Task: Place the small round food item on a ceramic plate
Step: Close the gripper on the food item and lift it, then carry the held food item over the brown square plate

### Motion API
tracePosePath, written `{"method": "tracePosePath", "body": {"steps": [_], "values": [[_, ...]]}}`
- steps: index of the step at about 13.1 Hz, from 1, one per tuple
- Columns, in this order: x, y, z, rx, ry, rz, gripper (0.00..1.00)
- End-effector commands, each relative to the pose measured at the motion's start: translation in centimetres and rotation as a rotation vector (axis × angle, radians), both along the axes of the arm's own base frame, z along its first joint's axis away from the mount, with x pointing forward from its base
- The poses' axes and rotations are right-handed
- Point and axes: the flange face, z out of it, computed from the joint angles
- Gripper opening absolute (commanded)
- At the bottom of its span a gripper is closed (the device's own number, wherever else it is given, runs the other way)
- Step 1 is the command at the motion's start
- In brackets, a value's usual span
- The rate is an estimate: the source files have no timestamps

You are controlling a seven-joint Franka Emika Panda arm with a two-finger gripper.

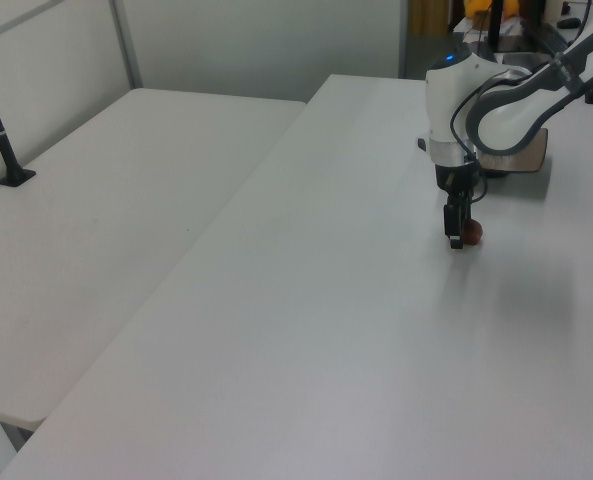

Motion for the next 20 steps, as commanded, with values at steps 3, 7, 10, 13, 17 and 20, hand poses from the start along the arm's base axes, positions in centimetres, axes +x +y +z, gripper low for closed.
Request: {"method": "tracePosePath", "body": {"steps": [3, 7, 10, 13, 17, 20], "values": [[-0.1, 0.5, -0.2, 0.007, -0.023, -0.022, 0.26], [0.0, 0.5, 0.3, 0.007, -0.026, -0.023, 0.19], [0.2, 0.4, 2.1, 0.008, -0.037, -0.029, 0.19], [0.7, -0.3, 5.8, -0.011, 0.013, -0.024, 0.19], [1.6, -8.7, 10.0, -0.055, -0.017, -0.07, 0.19], [0.9, -17.0, 11.2, -0.054, -0.034, -0.082, 0.19]]}}
